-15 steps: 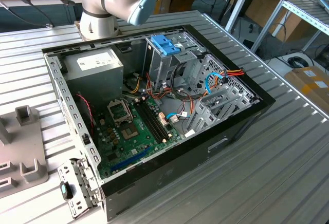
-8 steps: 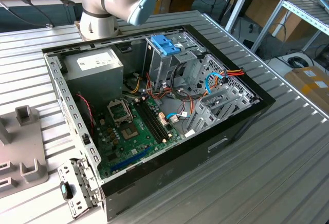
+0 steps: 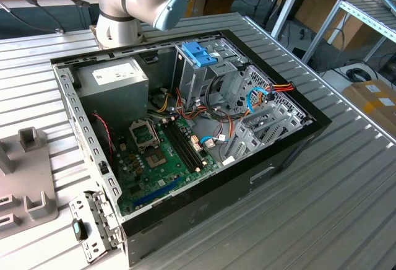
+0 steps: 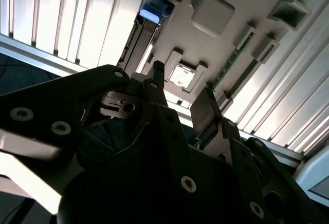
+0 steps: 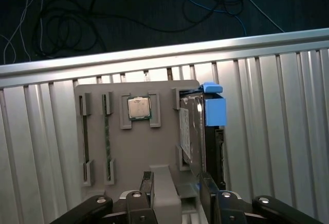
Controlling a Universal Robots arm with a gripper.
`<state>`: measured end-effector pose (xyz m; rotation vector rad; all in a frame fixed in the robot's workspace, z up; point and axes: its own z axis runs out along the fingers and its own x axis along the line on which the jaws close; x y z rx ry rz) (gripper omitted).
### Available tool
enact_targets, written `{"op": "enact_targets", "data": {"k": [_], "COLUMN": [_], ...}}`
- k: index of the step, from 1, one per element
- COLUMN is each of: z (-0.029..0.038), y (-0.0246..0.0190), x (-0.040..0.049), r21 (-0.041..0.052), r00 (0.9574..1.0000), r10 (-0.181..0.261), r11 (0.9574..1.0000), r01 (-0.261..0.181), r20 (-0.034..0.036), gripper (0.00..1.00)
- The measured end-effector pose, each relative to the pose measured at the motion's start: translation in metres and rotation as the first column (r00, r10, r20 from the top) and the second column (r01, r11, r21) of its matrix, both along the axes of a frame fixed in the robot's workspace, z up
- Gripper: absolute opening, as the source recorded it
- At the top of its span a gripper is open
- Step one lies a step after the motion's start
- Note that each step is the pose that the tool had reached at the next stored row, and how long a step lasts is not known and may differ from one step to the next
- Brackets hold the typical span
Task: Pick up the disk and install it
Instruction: 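Pick up the disk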
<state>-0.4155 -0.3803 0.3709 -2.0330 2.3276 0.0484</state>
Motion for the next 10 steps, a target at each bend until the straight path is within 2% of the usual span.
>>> {"op": "enact_targets", "data": {"k": [10], "z": [-0.0013], "y": [0.0069], "x": [-0.0014], "r21": [0.0001], "r00": [1.0000], "r10": [0.000], "r11": [1.0000], "r01": [0.000], "r20": [0.0002], "gripper": [0.48]}}
